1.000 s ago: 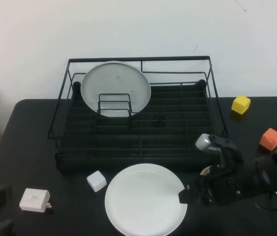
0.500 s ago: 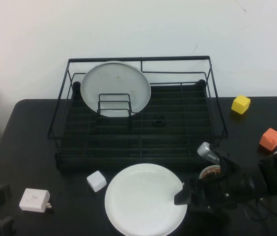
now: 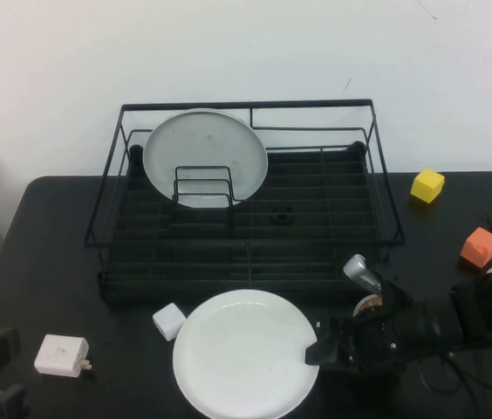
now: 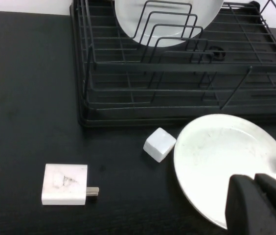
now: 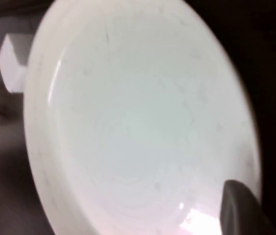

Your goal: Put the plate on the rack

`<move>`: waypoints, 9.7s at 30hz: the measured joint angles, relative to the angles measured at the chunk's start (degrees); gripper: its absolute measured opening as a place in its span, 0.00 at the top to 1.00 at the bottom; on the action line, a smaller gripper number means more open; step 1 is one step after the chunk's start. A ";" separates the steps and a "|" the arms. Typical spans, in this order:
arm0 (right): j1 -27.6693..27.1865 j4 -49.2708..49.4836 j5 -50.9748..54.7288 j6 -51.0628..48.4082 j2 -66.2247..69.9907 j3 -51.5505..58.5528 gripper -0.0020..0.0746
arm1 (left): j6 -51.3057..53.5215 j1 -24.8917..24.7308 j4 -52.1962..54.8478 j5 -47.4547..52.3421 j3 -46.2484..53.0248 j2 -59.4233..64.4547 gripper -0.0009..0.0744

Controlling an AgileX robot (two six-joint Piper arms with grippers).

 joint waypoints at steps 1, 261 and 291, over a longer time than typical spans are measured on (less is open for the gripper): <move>0.00 0.00 0.25 -0.73 0.20 0.00 0.88 | -0.04 0.00 0.00 0.00 0.00 0.00 0.99; -14.67 -58.64 3.28 5.24 -104.35 32.20 0.98 | 90.23 -5.88 -78.24 -17.83 6.13 -11.85 0.99; -14.67 -58.46 3.76 5.24 -104.35 32.23 0.98 | 90.04 0.22 -78.45 -28.25 23.33 -33.44 0.99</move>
